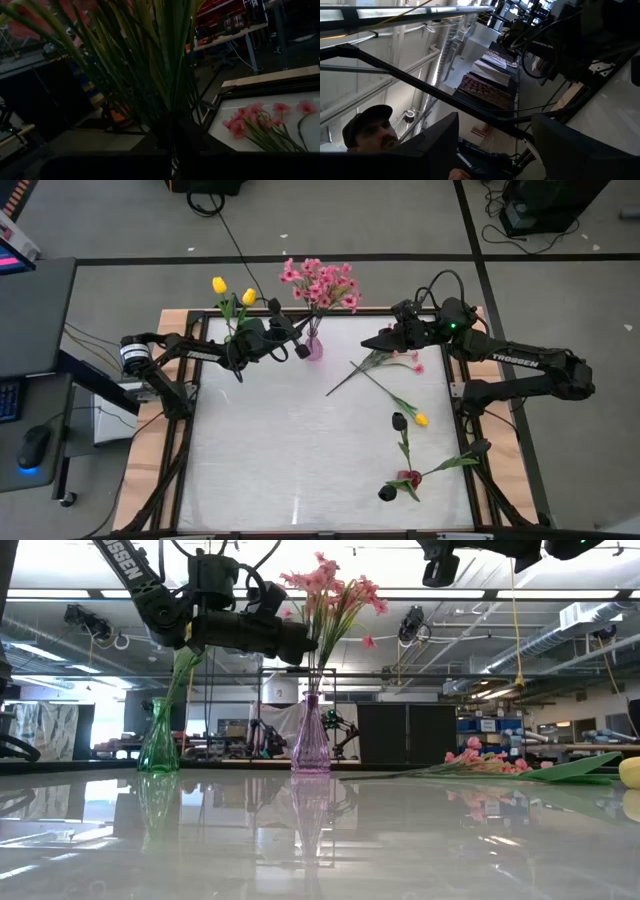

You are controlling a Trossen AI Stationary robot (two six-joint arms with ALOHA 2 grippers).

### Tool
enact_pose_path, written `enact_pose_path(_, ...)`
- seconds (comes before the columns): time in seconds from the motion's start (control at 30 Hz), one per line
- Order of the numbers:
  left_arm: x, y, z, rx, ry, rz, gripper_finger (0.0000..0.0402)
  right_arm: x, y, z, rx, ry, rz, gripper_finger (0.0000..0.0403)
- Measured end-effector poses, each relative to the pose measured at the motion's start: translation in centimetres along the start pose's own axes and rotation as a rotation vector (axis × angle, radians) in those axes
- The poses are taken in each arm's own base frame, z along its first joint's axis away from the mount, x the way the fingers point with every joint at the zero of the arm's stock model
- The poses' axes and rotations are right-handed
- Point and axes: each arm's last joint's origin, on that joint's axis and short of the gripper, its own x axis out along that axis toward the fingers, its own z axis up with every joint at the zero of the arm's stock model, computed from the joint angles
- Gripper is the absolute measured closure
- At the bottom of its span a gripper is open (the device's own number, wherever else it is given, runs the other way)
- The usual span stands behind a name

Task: Sort flowers into vase by color
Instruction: Put the bottom pink flower into the purple vase

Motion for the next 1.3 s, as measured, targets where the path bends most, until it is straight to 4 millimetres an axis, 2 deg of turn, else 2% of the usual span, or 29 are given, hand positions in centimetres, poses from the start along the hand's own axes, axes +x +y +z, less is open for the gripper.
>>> enact_pose_path(0.93,-0.02,-0.26,-0.61,-0.155,0.064,-0.022,0.0392,-0.01,0.01,0.01,0.0,0.0,0.0,0.0145)
enact_pose_path(1.3,-0.02,-0.27,-0.6,-0.158,0.063,-0.022,0.034,0.0,0.0,0.01,0.0,0.0,0.0,0.0145)
